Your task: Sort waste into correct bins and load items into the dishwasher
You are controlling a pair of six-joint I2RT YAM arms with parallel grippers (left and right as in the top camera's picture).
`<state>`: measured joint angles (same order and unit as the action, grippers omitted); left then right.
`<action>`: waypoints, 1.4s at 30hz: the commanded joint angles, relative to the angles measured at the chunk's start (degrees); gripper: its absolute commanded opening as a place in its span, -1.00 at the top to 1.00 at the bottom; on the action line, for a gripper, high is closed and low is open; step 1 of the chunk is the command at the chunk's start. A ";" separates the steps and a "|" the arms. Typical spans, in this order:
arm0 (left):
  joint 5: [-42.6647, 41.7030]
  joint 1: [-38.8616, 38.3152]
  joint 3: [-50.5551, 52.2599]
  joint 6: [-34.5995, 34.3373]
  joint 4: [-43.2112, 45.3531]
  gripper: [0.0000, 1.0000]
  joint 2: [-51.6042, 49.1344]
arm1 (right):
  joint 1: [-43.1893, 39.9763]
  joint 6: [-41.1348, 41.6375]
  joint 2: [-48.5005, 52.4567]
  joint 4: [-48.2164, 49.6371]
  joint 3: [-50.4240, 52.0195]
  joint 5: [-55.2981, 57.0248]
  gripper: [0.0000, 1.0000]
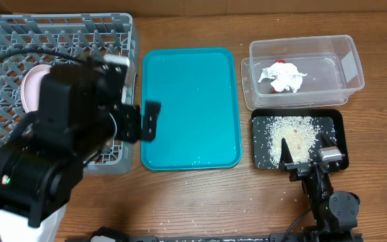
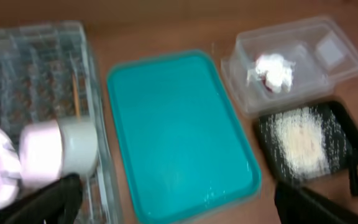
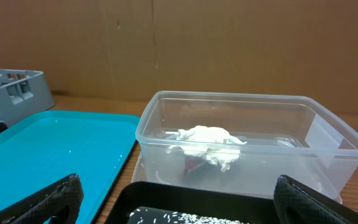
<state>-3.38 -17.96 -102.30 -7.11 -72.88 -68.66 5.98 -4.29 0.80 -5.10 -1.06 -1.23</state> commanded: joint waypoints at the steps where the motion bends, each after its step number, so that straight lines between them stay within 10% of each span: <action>1: 2.32 0.42 2.99 8.13 9.01 -0.99 5.79 | -0.48 -0.04 -0.63 0.48 0.61 0.09 -1.00; 13: -0.26 4.48 44.68 9.46 38.95 -0.99 34.53 | -0.48 -0.04 -0.63 0.48 0.61 0.09 -1.00; 28: -0.22 9.01 86.68 -0.20 54.82 -0.99 67.84 | -0.48 -0.07 -0.63 0.48 0.61 0.09 -1.00; 42: -0.35 9.05 102.01 -0.20 69.31 -1.00 68.37 | -0.48 -0.07 -0.63 0.48 0.61 0.09 -1.00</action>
<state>-3.60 -9.26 -2.35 -6.33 -4.08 -0.84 5.96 -4.32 0.80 -5.10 -1.06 -1.21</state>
